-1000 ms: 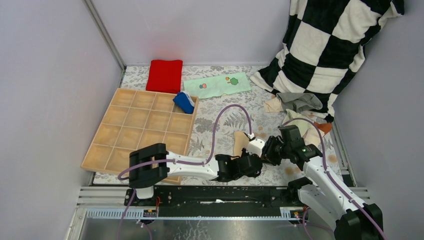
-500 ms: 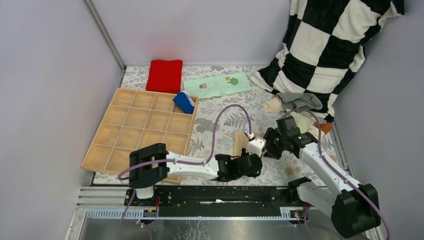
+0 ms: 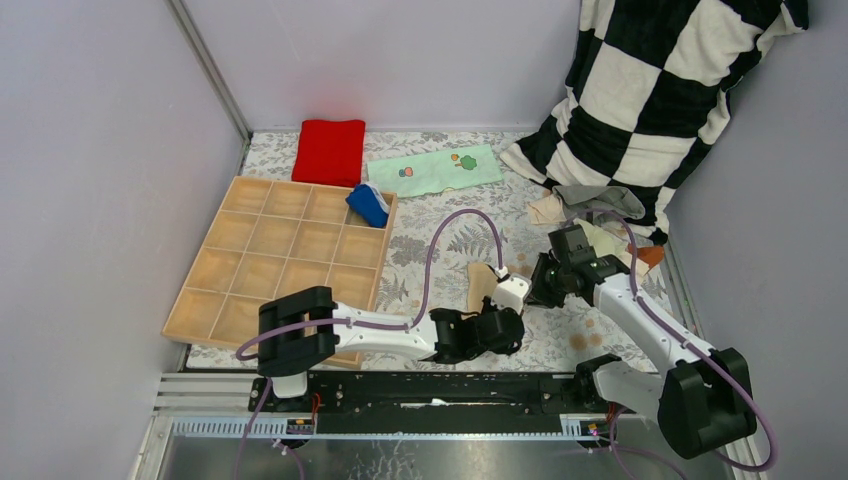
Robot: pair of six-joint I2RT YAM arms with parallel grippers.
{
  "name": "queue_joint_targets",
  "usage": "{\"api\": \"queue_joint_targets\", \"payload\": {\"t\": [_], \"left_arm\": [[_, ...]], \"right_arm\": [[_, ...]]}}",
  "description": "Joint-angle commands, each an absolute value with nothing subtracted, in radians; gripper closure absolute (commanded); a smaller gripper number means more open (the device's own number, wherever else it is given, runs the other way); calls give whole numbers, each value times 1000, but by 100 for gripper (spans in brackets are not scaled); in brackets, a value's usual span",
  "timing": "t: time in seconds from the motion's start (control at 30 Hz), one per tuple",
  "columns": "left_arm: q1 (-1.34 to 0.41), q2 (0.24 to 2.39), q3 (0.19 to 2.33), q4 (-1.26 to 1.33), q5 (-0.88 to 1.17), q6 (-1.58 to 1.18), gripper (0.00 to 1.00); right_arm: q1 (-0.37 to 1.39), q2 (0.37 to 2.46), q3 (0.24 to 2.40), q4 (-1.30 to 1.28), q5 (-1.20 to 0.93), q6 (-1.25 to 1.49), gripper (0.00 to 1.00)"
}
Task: Roll the underwear
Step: Fold the underwear at the center of the board.
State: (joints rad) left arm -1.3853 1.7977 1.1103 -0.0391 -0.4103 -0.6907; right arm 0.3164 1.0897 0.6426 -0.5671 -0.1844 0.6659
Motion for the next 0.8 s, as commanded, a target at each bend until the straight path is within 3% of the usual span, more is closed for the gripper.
{"api": "queue_joint_targets", "payload": {"t": [0.0,0.13,0.27,0.77], "left_arm": [[-1387,1781,1087,-18,-428,-704,100],[-1387,1771,1068,-4,-417,-721,100],[-1388,1746,1032,14,-427,-751,100],[-1387,1658,918,49,-470,-834,100]], "right_arm": [[322,1115,700,-574,-146,621,82],[322,1115,721,-581,-153,594,94],[325,1121,740,-582,-210,559,100],[556,1266,874,-597,-73,591,100]]}}
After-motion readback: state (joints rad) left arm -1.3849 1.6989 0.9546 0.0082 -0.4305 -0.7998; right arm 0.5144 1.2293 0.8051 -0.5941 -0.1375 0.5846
